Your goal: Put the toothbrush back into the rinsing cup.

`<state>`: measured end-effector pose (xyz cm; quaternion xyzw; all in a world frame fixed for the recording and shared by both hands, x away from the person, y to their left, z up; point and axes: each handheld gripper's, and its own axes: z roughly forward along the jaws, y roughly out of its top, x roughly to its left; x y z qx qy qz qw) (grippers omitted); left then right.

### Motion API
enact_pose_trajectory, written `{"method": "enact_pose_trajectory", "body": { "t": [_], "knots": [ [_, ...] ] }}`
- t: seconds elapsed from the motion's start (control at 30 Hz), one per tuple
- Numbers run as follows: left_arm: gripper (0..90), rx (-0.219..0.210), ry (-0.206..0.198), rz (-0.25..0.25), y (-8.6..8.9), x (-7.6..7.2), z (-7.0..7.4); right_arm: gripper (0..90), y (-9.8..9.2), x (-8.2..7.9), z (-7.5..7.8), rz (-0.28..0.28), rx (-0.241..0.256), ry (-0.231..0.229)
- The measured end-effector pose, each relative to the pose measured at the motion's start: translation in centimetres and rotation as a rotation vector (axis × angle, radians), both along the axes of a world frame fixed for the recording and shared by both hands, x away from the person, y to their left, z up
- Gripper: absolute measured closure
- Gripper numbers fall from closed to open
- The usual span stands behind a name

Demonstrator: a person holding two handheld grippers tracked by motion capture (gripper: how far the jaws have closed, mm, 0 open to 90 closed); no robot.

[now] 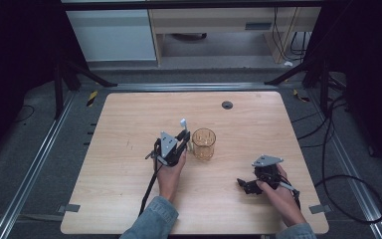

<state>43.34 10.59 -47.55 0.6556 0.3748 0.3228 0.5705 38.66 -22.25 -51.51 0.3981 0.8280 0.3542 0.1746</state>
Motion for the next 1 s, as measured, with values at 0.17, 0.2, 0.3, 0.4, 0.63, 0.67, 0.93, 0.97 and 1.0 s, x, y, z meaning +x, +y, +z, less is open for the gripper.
{"method": "enact_pose_trajectory", "body": {
  "t": [0.17,0.2,0.3,0.4,0.63,0.67,0.93,0.97,1.0],
  "knots": [
    [75.6,0.005,0.005,-0.002,0.1,0.0,0.1,1.2,0.0,0.0,0.0,0.000,0.000,0.000],
    [75.2,0.005,0.005,-0.002,0.1,0.0,0.1,1.2,0.0,0.0,0.0,0.000,0.000,0.000],
    [73.2,0.012,0.013,-0.004,0.1,0.0,0.1,1.2,0.0,0.0,0.0,0.000,0.000,0.000],
    [70.7,0.028,0.014,-0.007,0.2,-0.3,0.4,1.2,0.0,0.0,0.0,0.000,0.000,0.000],
    [63.4,0.045,0.015,-0.005,0.5,-0.4,0.9,1.2,0.0,0.0,0.0,0.000,0.000,0.000],
    [62.2,0.053,0.024,-0.006,0.6,-0.5,1.1,1.2,0.0,0.0,0.0,0.000,0.000,0.000],
    [50.7,0.100,0.050,-0.005,1.0,-0.6,1.6,1.2,0.0,0.0,0.0,-0.001,0.000,0.001],
    [49.4,0.106,0.053,-0.006,1.0,-0.6,1.7,1.2,0.0,0.0,0.0,0.000,0.000,0.000],
    [47.5,0.106,0.058,-0.010,1.1,-0.7,1.8,1.2,0.0,0.0,0.0,0.000,0.000,0.000]
  ]
}}
